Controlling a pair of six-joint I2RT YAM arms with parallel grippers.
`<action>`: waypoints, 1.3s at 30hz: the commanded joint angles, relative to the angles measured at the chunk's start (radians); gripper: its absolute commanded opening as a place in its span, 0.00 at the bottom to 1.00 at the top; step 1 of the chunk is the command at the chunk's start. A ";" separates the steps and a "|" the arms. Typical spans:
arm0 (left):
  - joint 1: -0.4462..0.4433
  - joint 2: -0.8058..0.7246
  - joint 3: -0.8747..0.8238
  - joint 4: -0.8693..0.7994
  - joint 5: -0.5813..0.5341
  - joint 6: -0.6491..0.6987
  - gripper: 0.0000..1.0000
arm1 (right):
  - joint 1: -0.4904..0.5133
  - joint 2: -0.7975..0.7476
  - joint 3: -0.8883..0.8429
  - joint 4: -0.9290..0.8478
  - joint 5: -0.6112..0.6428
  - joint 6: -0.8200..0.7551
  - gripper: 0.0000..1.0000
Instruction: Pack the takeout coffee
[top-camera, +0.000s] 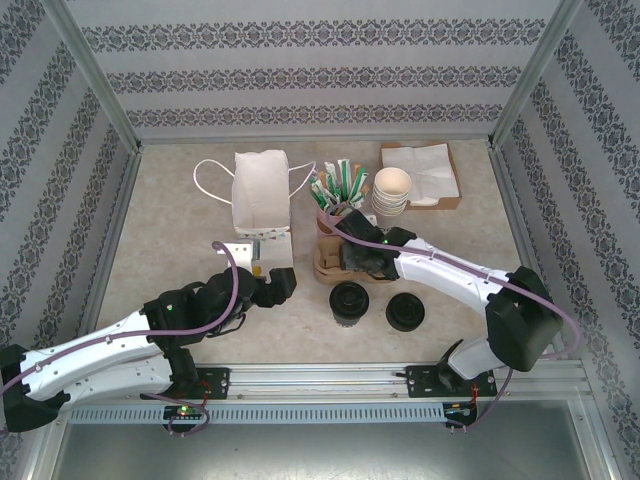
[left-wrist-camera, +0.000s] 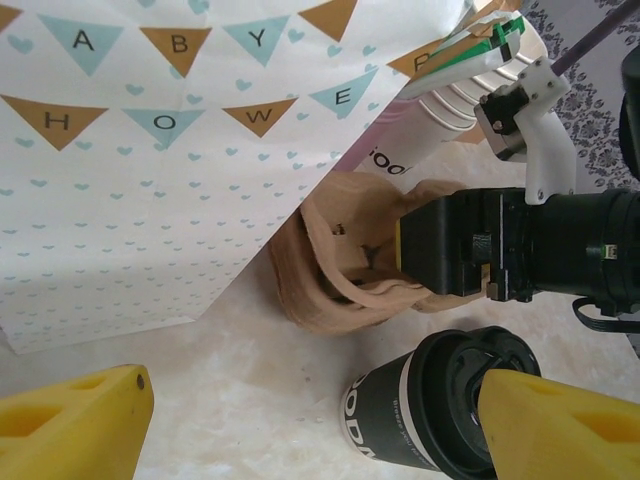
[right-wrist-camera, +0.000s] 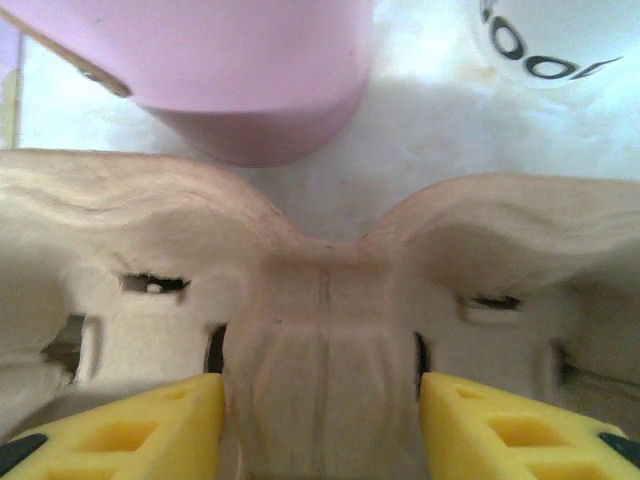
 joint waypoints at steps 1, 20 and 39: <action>0.006 0.003 -0.009 0.028 -0.004 -0.011 0.85 | 0.025 0.014 0.062 -0.079 0.108 -0.006 0.54; 0.006 0.009 -0.007 0.033 0.002 -0.004 0.85 | 0.018 0.061 0.044 -0.018 0.043 -0.021 0.53; 0.006 0.009 0.001 0.029 0.001 0.000 0.84 | 0.019 0.002 0.066 -0.042 0.058 -0.006 0.44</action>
